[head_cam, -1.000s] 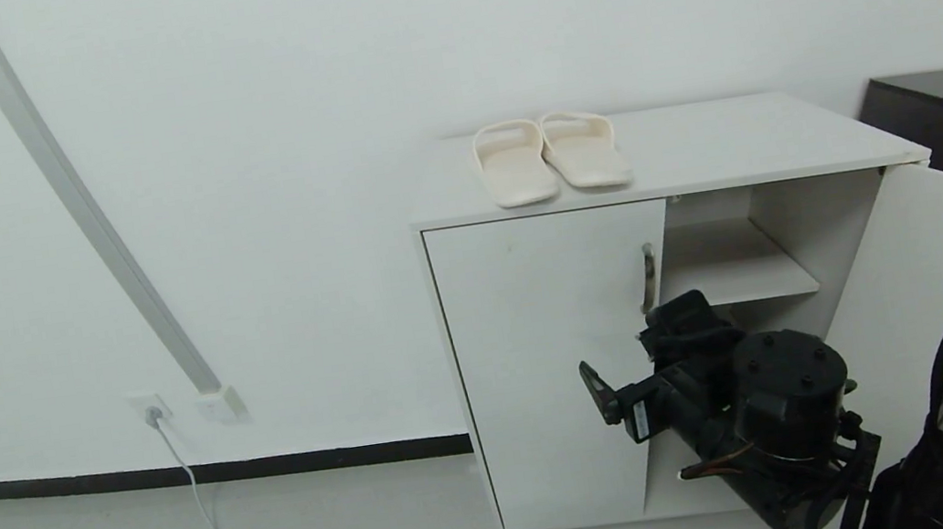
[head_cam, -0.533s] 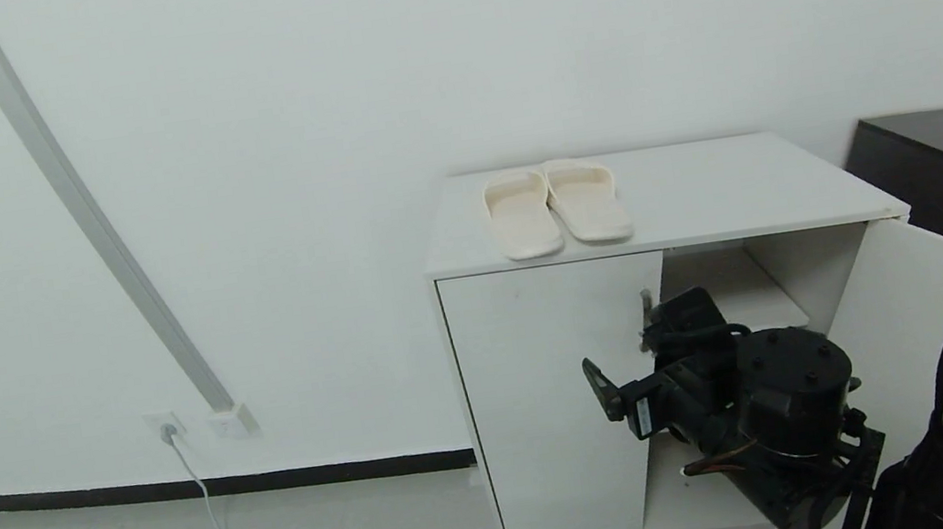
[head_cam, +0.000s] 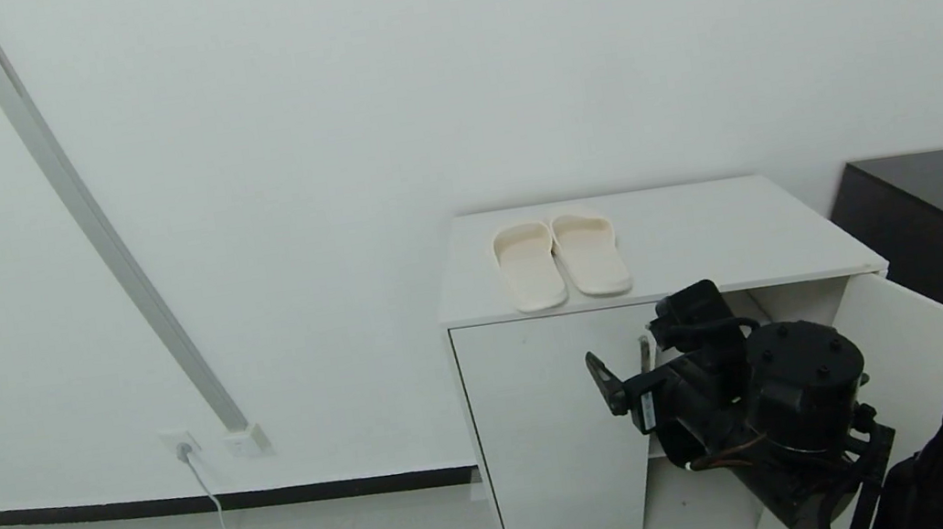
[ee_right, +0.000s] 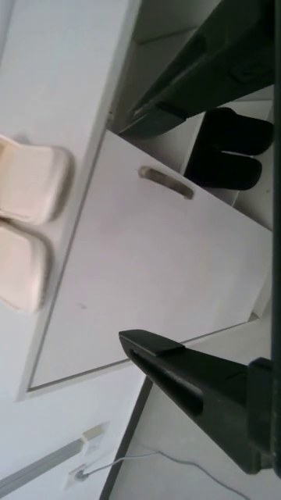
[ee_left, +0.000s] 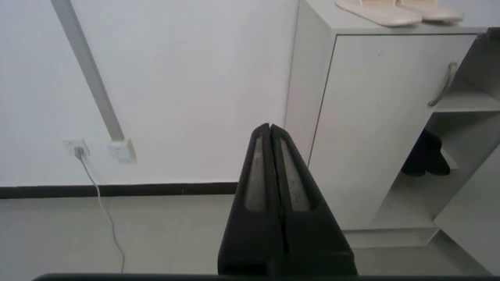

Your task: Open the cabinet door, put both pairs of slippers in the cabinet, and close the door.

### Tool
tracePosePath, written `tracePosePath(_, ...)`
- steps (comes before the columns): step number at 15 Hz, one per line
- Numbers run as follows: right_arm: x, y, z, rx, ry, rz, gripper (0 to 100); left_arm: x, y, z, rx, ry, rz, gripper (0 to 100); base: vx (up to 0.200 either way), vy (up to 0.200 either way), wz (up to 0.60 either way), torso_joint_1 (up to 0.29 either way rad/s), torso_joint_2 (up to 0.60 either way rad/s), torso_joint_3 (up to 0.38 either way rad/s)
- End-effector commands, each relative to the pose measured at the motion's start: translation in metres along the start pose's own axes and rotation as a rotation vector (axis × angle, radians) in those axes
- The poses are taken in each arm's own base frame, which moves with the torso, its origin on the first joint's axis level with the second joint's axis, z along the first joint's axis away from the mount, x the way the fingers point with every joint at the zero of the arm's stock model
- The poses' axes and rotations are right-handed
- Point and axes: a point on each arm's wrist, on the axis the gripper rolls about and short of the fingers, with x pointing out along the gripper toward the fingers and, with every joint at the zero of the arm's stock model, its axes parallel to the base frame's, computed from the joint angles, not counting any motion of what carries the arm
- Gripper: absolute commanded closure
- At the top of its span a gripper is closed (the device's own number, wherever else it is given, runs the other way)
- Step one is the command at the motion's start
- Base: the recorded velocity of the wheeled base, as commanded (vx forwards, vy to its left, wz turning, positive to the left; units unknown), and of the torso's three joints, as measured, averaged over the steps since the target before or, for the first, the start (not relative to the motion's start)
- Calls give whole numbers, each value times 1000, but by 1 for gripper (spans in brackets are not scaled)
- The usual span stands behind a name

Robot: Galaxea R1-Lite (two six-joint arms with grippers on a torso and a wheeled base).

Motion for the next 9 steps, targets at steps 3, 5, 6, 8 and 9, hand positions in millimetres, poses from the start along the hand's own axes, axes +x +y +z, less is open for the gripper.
tracePosePath(3, 0, -1, 0, -1, -1, 1, 0, 0, 0, 0, 0, 1, 0, 100, 0, 0, 0, 237, -530, -290)
tracePosePath(5, 1, 1, -3, -27, 5, 23, 0, 0, 0, 0, -2, 1, 0, 100, 0, 0, 0, 168, -364, -197)
tracePosePath(6, 3, 2, -4, -36, 1, 41, 0, 0, 0, 0, 0, 1, 0, 100, 0, 0, 0, 71, -100, -56)
tracePosePath(8, 23, 4, 3, -29, -8, 62, 0, 0, 0, 0, 0, 1, 0, 100, 0, 0, 0, 13, -25, -13)
tracePosePath(9, 31, 8, 8, -21, 29, 65, 0, 0, 0, 0, 0, 1, 0, 100, 0, 0, 0, 0, 0, 0)
